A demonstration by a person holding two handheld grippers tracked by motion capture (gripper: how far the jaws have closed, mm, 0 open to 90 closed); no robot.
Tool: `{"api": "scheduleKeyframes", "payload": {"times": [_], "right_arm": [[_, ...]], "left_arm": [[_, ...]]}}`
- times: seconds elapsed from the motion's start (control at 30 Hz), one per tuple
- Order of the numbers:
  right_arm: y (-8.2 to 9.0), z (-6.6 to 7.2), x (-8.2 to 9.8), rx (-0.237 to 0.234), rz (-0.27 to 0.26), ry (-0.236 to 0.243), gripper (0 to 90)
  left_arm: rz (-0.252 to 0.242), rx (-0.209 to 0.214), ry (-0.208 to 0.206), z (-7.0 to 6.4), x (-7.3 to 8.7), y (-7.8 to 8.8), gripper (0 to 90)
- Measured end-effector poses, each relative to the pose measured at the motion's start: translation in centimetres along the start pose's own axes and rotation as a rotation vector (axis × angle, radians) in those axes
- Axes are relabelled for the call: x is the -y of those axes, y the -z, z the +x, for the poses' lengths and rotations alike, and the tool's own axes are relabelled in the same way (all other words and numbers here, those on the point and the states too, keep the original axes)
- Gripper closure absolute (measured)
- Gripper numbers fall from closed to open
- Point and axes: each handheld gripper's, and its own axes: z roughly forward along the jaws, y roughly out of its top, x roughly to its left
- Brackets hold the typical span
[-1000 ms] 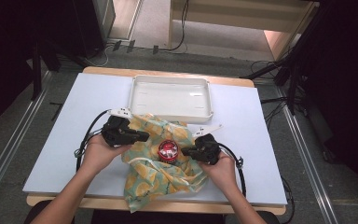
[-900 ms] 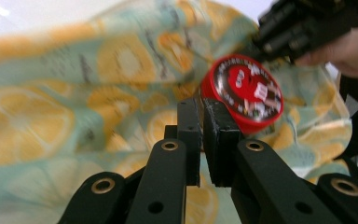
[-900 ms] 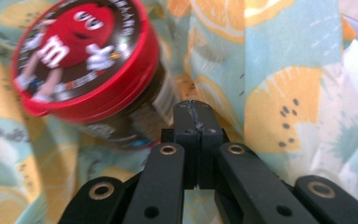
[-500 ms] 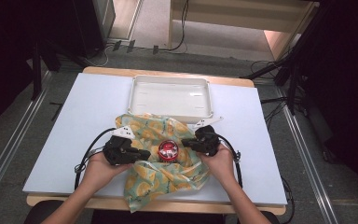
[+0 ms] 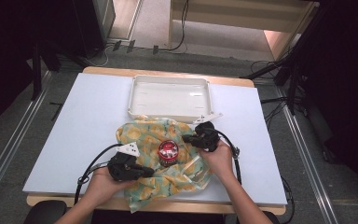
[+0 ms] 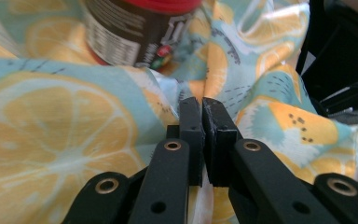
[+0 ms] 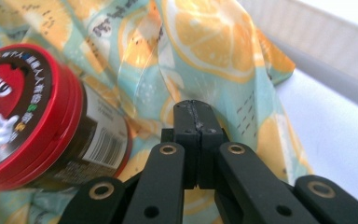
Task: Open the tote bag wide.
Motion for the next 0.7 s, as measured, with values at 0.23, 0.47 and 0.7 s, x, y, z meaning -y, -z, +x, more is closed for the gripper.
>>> {"api": "scheduleKeyframes", "payload": {"times": [0.23,0.47,0.7], "right_arm": [[-0.6,-0.6,-0.7,0.012,-0.016,-0.007,90.0],[-1.2,-1.3,-0.3,0.034,0.002,-0.022,90.0],[-1.0,-1.1,-0.3,0.049,0.015,-0.01,90.0]], "left_arm": [[0.027,0.018,-0.028,-0.8,0.7,-0.9,88.2],[0.04,0.034,-0.026,-1.0,1.2,-1.4,88.1],[0.036,0.043,-0.023,-1.3,1.3,-1.7,87.6]]}}
